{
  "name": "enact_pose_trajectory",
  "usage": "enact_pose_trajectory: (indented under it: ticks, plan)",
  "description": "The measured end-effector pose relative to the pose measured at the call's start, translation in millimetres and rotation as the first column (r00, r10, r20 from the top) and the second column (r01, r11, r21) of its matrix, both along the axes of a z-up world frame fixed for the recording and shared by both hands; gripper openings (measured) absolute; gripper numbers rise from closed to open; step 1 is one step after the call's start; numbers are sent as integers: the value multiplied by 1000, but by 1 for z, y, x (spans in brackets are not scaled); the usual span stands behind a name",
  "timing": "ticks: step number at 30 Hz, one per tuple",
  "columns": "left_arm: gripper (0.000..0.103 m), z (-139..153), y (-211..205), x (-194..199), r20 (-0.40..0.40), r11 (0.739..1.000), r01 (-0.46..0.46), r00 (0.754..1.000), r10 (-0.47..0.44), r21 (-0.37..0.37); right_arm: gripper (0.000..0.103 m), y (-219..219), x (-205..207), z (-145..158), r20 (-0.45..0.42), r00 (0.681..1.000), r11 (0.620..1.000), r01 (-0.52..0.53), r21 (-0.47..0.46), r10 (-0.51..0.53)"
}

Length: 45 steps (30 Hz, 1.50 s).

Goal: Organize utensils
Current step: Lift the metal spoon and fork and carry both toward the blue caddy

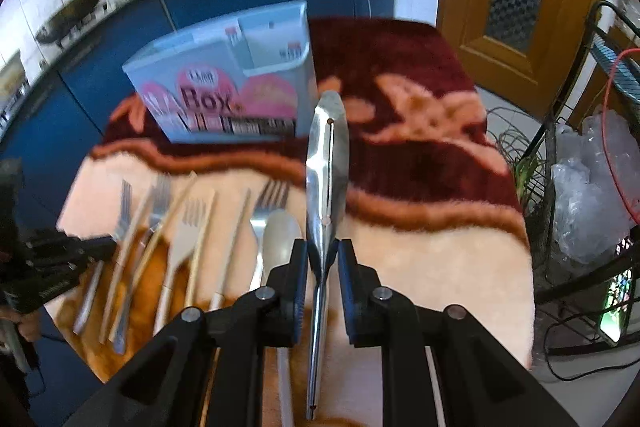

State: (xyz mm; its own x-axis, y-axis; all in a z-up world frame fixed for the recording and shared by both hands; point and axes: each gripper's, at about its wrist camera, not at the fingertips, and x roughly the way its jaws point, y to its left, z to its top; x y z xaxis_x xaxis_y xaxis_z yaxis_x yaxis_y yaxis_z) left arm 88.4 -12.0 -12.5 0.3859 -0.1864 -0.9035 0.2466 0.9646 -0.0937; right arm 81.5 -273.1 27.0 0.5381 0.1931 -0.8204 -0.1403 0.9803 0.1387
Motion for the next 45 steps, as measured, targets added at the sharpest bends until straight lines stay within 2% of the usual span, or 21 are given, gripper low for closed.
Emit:
enact_pose_trajectory:
  ticks: [3,6,10,12,14,17,22,26,36,40,45]
  plan:
    - [5,0,-1,-15,91,1000,-1,996,1,1,17,2,-8,8,72,997,1000,-3,23,1]
    - [5,4,8,-27,163,996,-15,986,29,-83,17,3,-19,16,173,985,1000,3,15,-6]
    - [5,17,23,-44,310,978,-39,945,103,-206,17,9,-38,27,362,932,999,21,-29,-9]
    - [5,27,28,-48,366,965,-40,920,137,-260,17,13,-42,32,400,916,1000,14,-26,-3]
    - [5,39,26,-46,407,957,-45,899,163,-286,17,16,-44,36,425,905,1000,-1,-5,3]
    - [5,59,22,-45,493,960,-59,848,194,-275,17,19,-47,43,476,879,1000,-7,-9,11]
    - [5,90,19,-45,602,956,-39,770,213,-290,17,17,-45,50,498,867,1000,-7,17,-3]
    - [5,109,19,-34,638,956,-37,737,224,-293,17,15,-40,53,512,859,999,-3,33,-14]
    - [5,178,13,5,746,969,-47,628,219,-244,17,14,-2,70,530,848,999,-24,33,3]
    - [5,194,4,29,761,971,-41,614,210,-235,17,17,16,82,553,833,999,-31,19,15]
    - [5,195,-8,56,770,969,-33,601,213,-243,17,25,44,94,579,815,999,-29,23,10]
